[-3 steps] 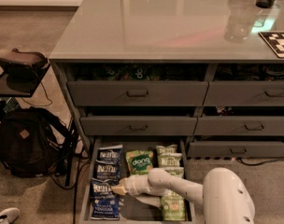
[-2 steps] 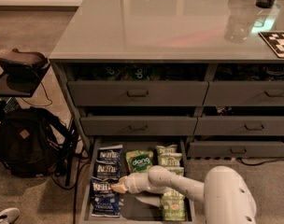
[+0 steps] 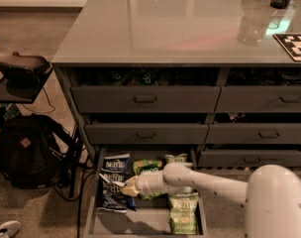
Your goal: Pick blue chip bag from bottom drawer and place on counter
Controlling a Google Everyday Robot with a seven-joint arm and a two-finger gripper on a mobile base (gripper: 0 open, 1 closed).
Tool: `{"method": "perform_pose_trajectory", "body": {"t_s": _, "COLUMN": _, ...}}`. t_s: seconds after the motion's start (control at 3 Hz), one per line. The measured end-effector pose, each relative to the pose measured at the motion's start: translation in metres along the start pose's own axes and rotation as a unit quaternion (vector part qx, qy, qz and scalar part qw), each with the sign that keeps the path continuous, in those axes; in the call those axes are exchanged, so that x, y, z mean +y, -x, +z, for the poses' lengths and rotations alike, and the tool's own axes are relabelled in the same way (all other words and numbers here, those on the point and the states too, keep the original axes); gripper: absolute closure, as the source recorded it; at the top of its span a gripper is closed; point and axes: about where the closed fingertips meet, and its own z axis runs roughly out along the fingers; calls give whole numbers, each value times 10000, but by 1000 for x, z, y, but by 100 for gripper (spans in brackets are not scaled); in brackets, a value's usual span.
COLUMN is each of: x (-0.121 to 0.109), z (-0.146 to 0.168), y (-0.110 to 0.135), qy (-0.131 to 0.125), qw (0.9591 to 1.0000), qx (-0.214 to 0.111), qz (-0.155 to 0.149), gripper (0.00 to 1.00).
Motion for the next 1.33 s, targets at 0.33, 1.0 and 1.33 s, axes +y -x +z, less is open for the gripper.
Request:
{"method": "perform_pose_trajectory", "body": {"t_s": 0.33, "x": 44, "z": -52, "y": 38, "qy": 10, "qw": 9994, "qx": 76, "qz": -336, "gripper": 100}}
{"method": "perform_pose_trajectory", "body": {"t_s": 1.0, "x": 89, "z": -165, "y": 134, "qy": -713, "qw": 9926, "qx": -390, "qz": -901, "gripper": 100}}
{"method": "perform_pose_trajectory", "body": {"t_s": 1.33, "x": 97, "z": -216, "y": 189, "qy": -1234, "qw": 9840, "qx": -759, "qz": -1035, "gripper": 100}}
